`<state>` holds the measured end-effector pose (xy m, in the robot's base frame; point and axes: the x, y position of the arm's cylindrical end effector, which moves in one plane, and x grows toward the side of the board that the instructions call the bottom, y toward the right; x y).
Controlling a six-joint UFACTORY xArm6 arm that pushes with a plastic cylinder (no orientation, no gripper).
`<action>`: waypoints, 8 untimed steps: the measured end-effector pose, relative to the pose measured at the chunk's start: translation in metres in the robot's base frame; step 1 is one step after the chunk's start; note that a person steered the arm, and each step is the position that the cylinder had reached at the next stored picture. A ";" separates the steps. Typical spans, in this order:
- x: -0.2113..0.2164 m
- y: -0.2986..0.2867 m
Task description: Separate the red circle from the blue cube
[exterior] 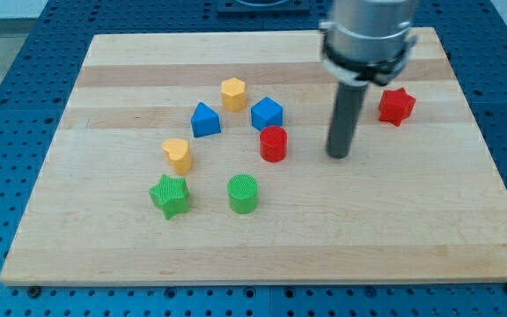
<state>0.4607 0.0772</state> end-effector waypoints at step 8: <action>-0.010 -0.121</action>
<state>0.4504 -0.0441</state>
